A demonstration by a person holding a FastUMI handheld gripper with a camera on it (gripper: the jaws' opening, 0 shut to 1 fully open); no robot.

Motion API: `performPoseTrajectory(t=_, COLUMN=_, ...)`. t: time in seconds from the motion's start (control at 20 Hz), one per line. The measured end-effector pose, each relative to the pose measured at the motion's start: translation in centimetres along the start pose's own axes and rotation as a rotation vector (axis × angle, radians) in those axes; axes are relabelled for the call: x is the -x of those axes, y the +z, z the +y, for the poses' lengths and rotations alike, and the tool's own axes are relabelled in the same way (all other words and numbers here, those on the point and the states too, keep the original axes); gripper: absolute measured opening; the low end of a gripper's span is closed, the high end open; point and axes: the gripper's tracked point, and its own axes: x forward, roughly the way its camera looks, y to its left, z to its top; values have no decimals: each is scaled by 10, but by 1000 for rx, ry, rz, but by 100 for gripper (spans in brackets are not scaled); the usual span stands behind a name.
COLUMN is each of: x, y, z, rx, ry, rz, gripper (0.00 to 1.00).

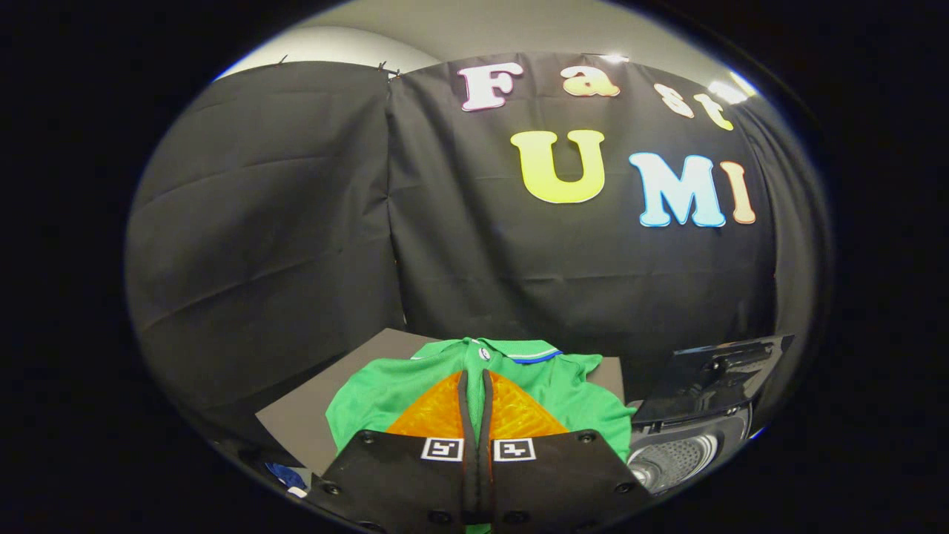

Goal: Put the clothes into the washing machine and then close the washing machine lid.

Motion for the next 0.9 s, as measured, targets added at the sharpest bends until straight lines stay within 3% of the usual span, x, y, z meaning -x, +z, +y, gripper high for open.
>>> performPoseTrajectory(t=0.9, x=35, y=-2, z=-144, rx=-35, ry=-215, rz=-47, gripper=1)
